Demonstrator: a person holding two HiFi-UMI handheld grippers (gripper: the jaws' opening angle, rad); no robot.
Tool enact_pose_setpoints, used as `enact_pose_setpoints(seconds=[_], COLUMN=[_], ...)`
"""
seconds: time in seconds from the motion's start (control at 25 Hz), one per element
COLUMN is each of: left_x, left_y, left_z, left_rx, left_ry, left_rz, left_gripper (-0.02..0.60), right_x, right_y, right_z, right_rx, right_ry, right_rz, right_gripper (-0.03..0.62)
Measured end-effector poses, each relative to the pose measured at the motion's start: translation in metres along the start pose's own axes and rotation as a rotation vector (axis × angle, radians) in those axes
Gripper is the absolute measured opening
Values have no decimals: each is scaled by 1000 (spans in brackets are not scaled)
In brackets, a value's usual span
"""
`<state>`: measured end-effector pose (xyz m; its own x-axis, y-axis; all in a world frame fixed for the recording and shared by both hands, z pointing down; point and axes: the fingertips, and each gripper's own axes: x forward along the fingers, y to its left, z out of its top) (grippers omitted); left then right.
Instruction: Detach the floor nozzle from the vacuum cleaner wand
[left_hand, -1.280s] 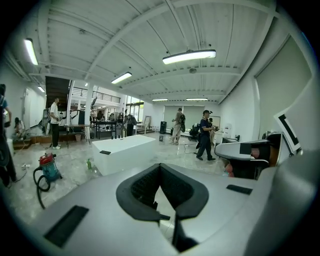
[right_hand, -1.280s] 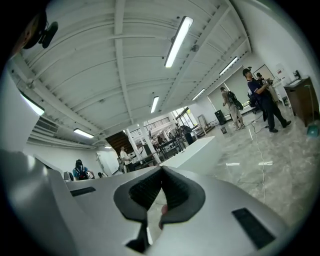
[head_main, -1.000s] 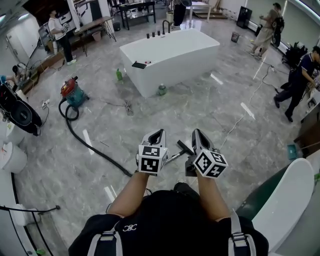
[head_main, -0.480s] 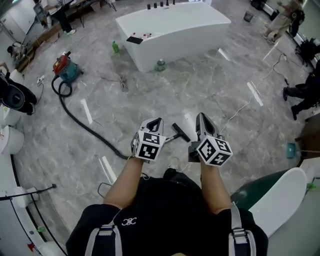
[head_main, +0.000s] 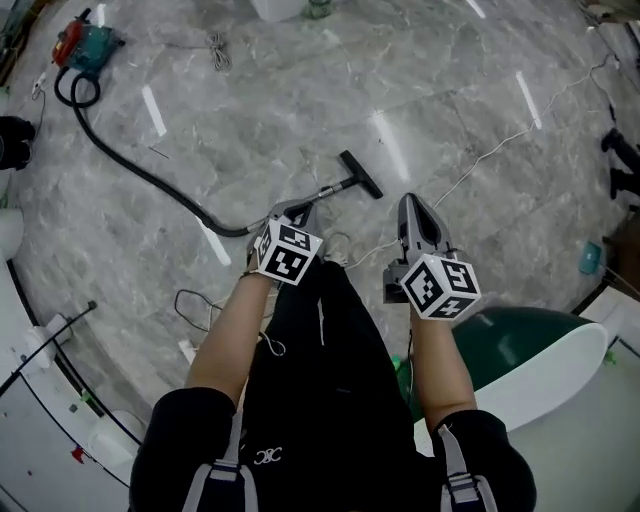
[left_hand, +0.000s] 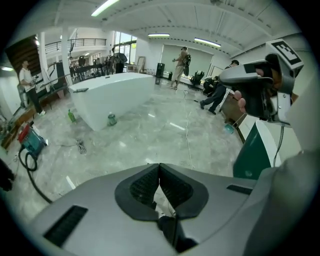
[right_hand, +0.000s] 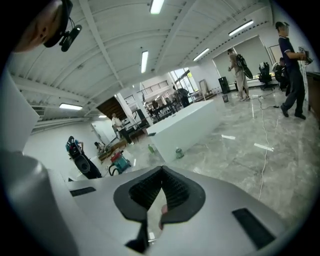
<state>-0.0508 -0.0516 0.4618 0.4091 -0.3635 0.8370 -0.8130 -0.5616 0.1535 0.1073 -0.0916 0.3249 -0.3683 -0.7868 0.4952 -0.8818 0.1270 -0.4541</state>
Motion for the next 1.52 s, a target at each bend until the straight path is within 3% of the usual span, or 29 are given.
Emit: enact_pose_setpoints(seconds=[0.08,0.12,0.16,0.24,0.44,0.68,0.8,0.96,1.16,1.36,1.52], left_x=[55,87,121,182,299,406,451,496,526,525,508], left_y=[17,25,34,50,79,93,101,110,115,119,116], left_z=[-30,-46,-64,-110,-239,-339,-365,-396,-421,-423,-410], left_rx=[13,31,50,76,118,253,312,420,393,403,381], left_ry=[52,86,124,203,360,418,444,539,614,613,620], left_rz=[-6,-15,-27,-43,-28,57,73,31,7,-38,-95], left_gripper=[3,40,135,175,186,186,186,186,186,183,181], right_x=[27,40,54,78,139,197,214,225,233,239,249], right_y=[-18,-28,-37,-56,-105,-165,-196,-240,-274,-279,-255], right_z=[-40,-60,-79,-120,-215,-291,-315,-337,-346,-353,-347], right_rx=[7,10,14,26,67,97,141,177,203,227,186], right_ry=[74,104,131,181,292,317,306,302,302,313,319], right_rz=[6,11,16,16,18,22,6,-43,-99,-136,-62], right_gripper=[9,9,9,9,9,9,9,9,9,9,9])
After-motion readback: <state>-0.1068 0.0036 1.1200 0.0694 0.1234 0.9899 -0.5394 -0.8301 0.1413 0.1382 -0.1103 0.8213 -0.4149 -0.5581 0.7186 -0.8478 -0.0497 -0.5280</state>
